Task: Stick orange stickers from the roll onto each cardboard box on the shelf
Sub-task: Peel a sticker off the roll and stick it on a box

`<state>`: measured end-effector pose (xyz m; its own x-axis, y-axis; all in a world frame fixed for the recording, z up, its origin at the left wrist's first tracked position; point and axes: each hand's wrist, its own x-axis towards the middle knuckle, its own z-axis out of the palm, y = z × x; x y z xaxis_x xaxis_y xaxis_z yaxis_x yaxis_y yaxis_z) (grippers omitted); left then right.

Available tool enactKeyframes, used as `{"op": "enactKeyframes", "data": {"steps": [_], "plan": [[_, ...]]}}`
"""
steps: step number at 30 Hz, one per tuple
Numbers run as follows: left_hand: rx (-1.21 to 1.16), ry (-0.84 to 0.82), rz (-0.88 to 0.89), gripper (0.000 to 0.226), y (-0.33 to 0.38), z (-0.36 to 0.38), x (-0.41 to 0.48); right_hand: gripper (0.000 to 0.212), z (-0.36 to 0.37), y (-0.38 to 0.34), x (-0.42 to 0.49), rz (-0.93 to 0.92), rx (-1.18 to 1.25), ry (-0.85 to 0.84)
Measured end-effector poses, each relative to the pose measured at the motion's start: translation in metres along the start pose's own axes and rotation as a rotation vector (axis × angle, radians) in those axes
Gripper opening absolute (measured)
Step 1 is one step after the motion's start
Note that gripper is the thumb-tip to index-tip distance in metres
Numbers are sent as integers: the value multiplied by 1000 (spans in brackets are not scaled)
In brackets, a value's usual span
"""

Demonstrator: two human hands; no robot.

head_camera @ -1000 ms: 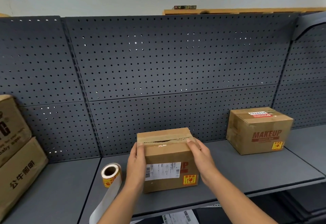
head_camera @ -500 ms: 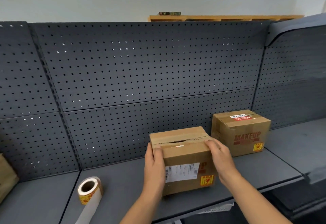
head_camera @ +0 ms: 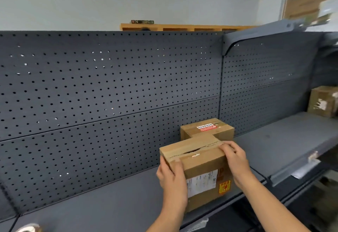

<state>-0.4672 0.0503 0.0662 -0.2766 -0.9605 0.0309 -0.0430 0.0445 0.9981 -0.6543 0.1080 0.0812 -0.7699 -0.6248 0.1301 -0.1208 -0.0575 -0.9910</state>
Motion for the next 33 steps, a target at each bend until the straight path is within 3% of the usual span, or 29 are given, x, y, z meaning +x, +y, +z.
{"op": "enactKeyframes", "data": {"steps": [4, 15, 27, 33], "plan": [[43, -81, -42, 76, 2, 44, 2, 16, -36, 6, 26, 0, -17, 67], [92, -181, -89, 79, 7, 110, 15, 15, -85, 16, 76, -2, -59, 123], [155, -258, -124, 86, 1, 128, 24, 15, -106, 34, 98, 54, -102, 103], [217, -267, -20, 86, -2, 124, 27, 14, -109, 34, 99, 57, -153, 82]]}}
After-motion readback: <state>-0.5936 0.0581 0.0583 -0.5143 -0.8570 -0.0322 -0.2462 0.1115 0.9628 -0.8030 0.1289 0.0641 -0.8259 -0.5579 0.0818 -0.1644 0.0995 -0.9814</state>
